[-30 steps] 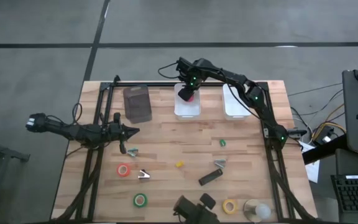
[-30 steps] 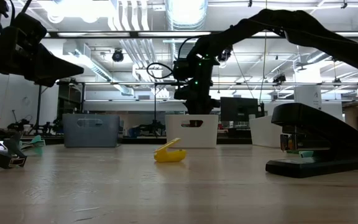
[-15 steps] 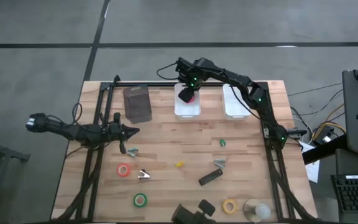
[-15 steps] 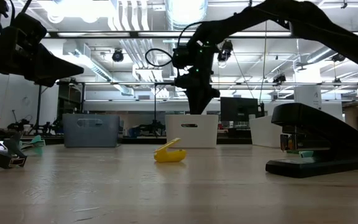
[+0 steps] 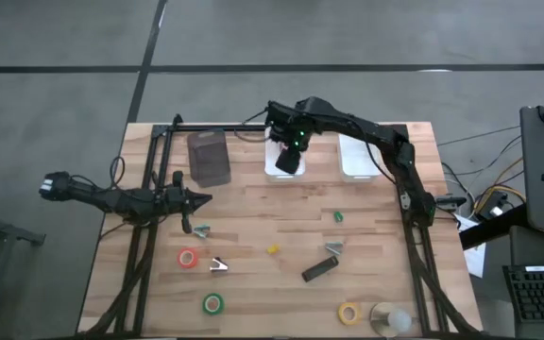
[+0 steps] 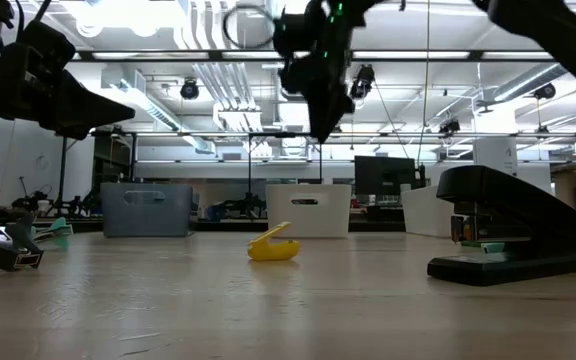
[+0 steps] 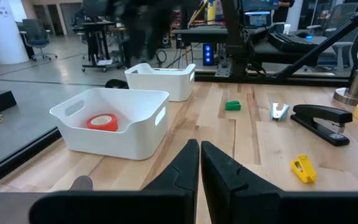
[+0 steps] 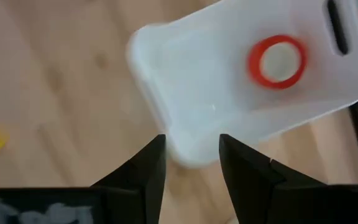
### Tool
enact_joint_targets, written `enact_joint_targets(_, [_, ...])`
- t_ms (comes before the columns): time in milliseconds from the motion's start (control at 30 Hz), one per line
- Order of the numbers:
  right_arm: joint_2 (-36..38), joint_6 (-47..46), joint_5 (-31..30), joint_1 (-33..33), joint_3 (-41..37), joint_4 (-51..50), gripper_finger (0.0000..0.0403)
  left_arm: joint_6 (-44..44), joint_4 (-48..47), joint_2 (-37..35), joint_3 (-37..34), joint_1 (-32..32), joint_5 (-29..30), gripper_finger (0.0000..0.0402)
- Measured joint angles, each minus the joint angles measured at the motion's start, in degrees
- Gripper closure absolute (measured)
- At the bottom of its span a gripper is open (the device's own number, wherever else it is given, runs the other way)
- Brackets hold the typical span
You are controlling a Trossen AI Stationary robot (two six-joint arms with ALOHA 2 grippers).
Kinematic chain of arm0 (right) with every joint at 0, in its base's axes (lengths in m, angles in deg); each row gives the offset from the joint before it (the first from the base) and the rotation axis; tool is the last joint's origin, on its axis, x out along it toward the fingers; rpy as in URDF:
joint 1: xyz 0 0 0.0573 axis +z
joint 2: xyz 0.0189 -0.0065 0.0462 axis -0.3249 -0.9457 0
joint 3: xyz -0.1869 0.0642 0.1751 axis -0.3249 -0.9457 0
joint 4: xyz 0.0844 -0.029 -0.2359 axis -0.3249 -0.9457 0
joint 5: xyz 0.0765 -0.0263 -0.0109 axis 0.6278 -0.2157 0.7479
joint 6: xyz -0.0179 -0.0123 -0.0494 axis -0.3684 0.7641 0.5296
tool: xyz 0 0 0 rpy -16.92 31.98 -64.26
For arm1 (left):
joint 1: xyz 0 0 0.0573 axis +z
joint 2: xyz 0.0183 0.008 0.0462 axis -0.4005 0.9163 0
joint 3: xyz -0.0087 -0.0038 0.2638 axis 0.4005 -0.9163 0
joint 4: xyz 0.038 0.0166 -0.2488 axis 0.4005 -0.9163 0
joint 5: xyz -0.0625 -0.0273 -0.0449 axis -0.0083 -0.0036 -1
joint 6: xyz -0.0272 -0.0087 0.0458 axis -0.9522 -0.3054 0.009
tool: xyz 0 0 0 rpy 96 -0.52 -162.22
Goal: Pick and place Stapler, Stapler remover, tape
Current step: Put the yellow tape into the left white bin
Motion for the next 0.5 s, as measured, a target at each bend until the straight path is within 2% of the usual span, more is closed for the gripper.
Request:
enact_joint_targets(233, [6.3,-2.3,-1.4,8.8,-2.3,-4.3,0.0269,0.0,0.0,0.0,0.0,0.0,0.0,0.038])
enact_joint_targets(500, [16.2,-13.6,-1.6,20.1,-13.9,-3.3,0.0279,0.0,0.0,0.0,0.0,0.0,0.0,0.0381])
